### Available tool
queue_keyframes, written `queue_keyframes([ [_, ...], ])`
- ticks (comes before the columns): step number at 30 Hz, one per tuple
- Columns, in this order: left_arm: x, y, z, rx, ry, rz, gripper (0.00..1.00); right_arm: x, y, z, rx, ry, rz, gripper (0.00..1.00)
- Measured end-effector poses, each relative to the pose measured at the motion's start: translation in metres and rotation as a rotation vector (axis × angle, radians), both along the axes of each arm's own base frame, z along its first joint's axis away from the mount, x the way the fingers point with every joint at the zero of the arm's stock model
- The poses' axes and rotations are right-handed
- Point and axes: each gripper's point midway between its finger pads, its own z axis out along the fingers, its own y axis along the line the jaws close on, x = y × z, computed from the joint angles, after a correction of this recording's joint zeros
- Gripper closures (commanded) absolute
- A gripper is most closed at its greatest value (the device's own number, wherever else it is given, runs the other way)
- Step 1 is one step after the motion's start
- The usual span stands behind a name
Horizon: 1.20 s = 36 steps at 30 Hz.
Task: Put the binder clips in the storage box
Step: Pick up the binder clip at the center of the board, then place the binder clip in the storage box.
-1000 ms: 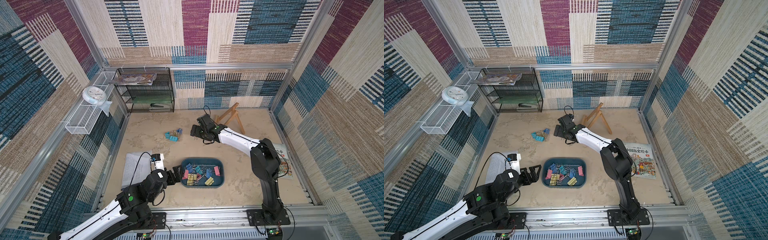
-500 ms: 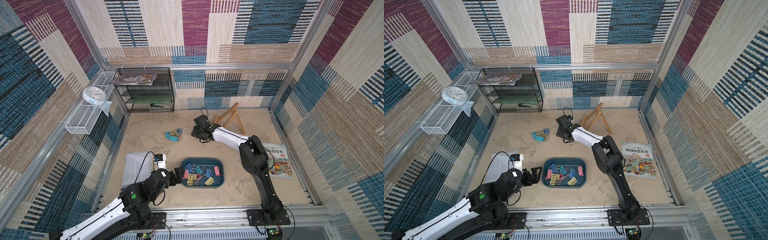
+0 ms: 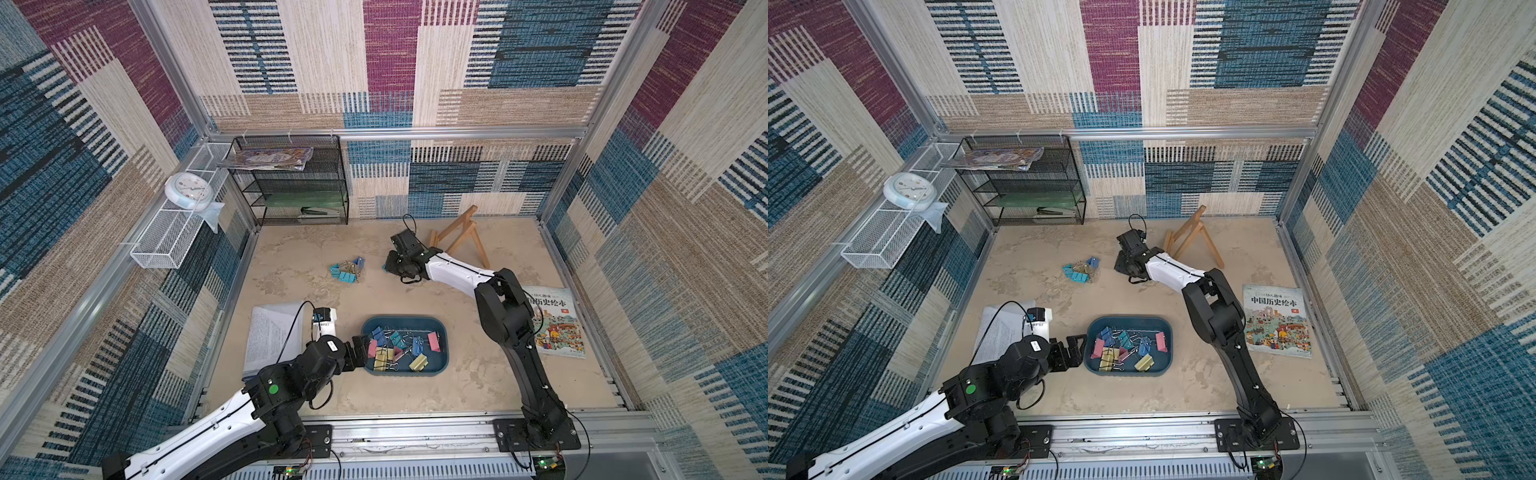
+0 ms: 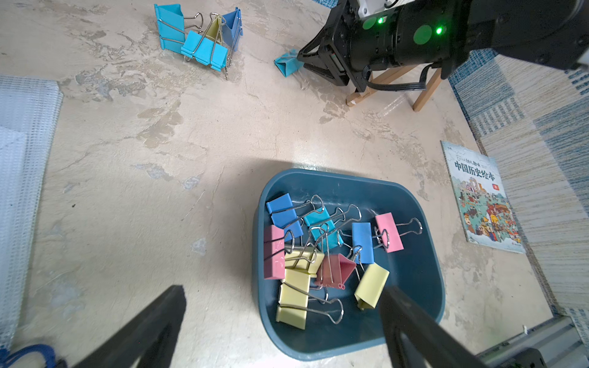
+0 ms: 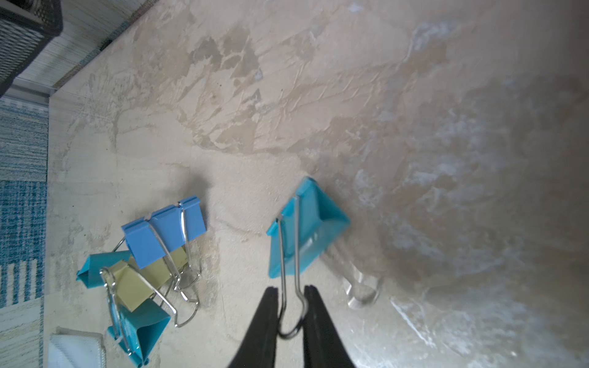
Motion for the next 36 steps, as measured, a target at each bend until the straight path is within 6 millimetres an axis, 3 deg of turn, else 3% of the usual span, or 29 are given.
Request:
queue_keyframes([
  [3,0.0,-0.001,-0.001,0.003,0.005,-0.002,0.01,-0.001,0.005,0.006,0.016,-0.016,0.032,0.99],
  [8,0.002,-0.003,0.004,-0.004,-0.001,-0.002,0.01,-0.019,-0.003,0.018,0.002,-0.016,0.082,1.0],
  [14,0.004,-0.005,0.005,-0.005,-0.01,0.0,0.01,-0.057,-0.018,0.074,0.039,-0.09,0.156,1.0],
  [19,0.008,-0.003,0.001,0.028,-0.017,0.01,0.01,-0.109,-0.042,0.128,0.068,-0.167,0.229,1.0],
  [25,0.013,-0.006,-0.008,0.073,-0.006,0.011,0.01,-0.194,-0.089,0.166,0.118,-0.21,0.306,1.0],
  [28,0.018,-0.009,-0.01,0.087,-0.013,0.01,0.01,-0.231,-0.114,0.172,0.134,-0.208,0.321,1.0],
  [31,0.023,-0.014,-0.007,0.08,-0.032,0.013,0.01,-0.256,-0.132,0.17,0.129,-0.18,0.319,1.0],
  [36,0.03,-0.02,-0.002,0.067,-0.059,0.013,0.01,-0.285,-0.14,0.135,0.073,-0.041,0.343,1.0],
])
